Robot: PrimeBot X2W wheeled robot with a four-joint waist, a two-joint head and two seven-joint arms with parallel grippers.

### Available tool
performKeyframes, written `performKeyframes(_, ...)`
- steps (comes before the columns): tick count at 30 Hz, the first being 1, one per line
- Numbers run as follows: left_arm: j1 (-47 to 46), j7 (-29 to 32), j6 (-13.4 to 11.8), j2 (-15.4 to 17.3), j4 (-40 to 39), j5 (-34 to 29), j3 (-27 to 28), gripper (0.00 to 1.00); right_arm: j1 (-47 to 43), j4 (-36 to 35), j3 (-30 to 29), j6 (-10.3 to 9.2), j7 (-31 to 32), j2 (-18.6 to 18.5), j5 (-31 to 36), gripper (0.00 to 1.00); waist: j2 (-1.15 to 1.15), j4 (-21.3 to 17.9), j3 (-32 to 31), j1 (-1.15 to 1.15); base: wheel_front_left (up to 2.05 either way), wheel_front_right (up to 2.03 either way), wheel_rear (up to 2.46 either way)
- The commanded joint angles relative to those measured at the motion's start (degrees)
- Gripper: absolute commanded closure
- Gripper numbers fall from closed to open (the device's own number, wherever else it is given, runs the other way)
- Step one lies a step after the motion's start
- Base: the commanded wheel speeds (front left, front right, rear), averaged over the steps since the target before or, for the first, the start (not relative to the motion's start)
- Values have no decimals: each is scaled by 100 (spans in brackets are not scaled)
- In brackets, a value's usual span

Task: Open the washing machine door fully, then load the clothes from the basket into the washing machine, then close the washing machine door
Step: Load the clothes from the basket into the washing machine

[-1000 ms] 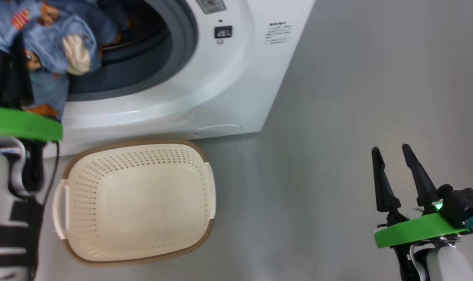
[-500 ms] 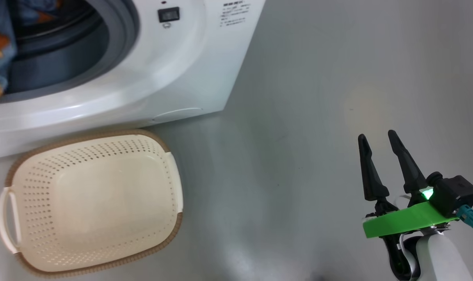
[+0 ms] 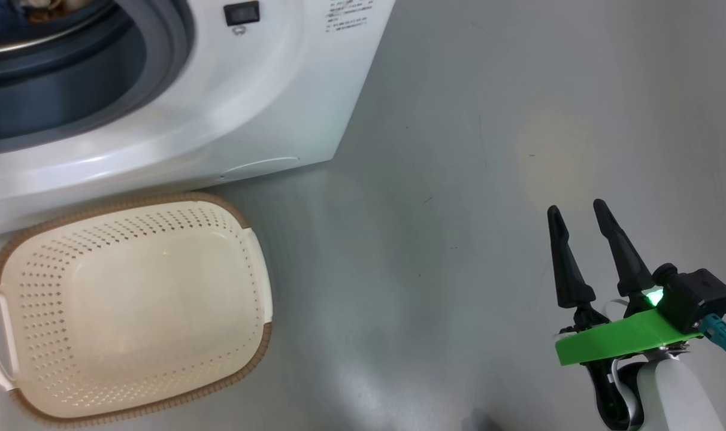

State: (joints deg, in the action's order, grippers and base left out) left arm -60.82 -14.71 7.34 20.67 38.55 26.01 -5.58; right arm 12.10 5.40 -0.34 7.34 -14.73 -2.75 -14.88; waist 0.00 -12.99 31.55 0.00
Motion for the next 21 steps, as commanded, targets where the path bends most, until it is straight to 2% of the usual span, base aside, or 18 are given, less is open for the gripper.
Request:
performKeyframes(1, 95, -29, 14, 251, -96, -1, 123, 0, 40, -103, 146, 14, -27, -13, -67, 0, 0, 27, -17, 0, 0, 0, 0)
performKeyframes(10, 403, -29, 14, 148, 4, -31, 203, 0, 54, -90, 139, 14, -27, -13, -10, 0, 0, 113, -118, 0, 0, 0, 0)
performKeyframes(21, 1463, -29, 14, -310, -306, -155, 522, 0, -2, -55, 72, 14, -27, -13, 189, 0, 0, 387, -443, 0, 0, 0, 0)
